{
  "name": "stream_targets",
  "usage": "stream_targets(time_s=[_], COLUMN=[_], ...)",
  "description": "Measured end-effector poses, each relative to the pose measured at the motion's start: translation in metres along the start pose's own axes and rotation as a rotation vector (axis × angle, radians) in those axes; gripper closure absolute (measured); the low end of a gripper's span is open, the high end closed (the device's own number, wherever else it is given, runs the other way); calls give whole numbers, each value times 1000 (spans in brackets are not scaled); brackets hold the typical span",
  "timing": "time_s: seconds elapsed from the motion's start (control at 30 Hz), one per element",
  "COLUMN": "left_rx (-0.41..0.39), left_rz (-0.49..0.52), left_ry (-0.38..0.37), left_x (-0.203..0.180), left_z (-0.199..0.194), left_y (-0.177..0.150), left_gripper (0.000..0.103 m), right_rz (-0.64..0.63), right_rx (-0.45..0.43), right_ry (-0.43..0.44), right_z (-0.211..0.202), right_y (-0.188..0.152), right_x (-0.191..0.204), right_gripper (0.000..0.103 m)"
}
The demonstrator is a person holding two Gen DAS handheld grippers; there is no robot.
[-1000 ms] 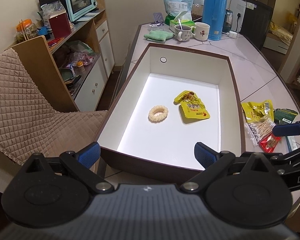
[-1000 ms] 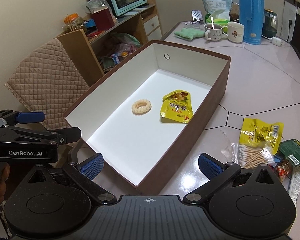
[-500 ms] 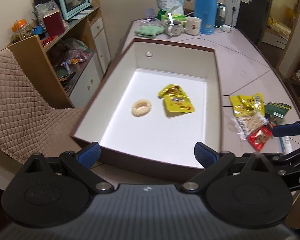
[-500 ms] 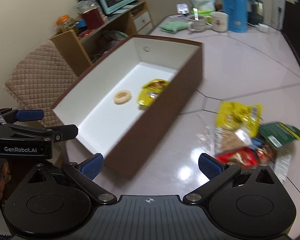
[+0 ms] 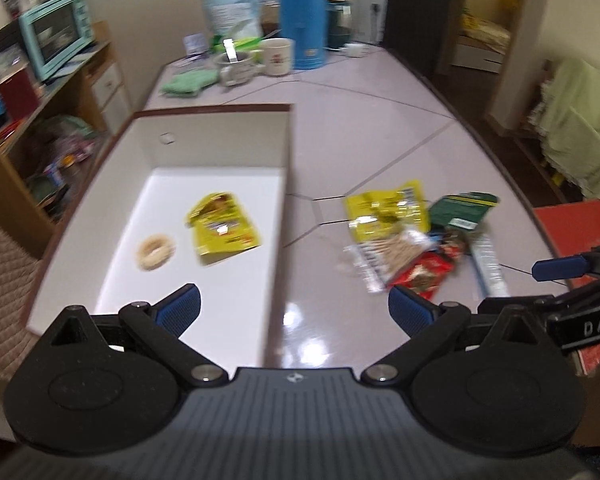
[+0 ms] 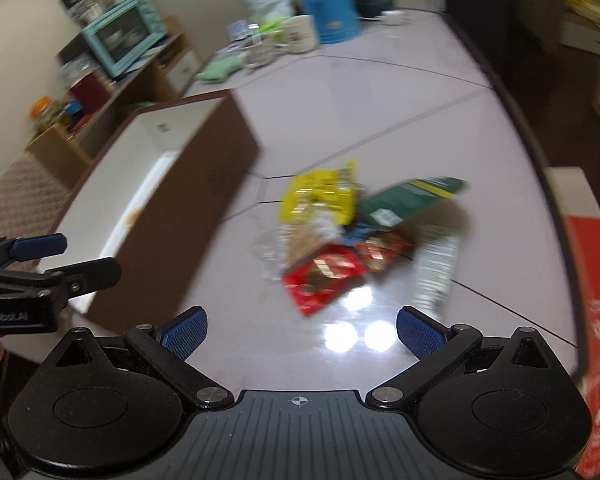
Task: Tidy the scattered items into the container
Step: 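Withdraw both tools from the box back toward the snack pile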
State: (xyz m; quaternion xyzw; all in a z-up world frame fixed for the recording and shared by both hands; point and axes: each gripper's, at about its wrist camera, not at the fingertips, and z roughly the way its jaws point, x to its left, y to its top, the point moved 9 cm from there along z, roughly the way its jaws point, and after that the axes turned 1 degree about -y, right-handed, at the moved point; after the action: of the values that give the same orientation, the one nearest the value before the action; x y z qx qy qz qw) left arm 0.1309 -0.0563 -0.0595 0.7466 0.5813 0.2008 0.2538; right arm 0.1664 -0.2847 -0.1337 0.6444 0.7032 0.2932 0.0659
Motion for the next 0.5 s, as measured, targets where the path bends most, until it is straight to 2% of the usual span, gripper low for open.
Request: stream_targets(time_s=[0.3, 0.5], left_rx=[23, 59], left_rz=[100, 130], left_ry=[-94, -130], left_x=[-69, -91], left_z=[30, 47], left_y=[14, 12], left_gripper=[4, 4], right_rz=[134, 154], right_rx=[27, 33], right_ry=[-32, 13], right_z=[-9, -8], right_y=[-11, -8], right_x=[-60, -72], right_gripper=[0, 0])
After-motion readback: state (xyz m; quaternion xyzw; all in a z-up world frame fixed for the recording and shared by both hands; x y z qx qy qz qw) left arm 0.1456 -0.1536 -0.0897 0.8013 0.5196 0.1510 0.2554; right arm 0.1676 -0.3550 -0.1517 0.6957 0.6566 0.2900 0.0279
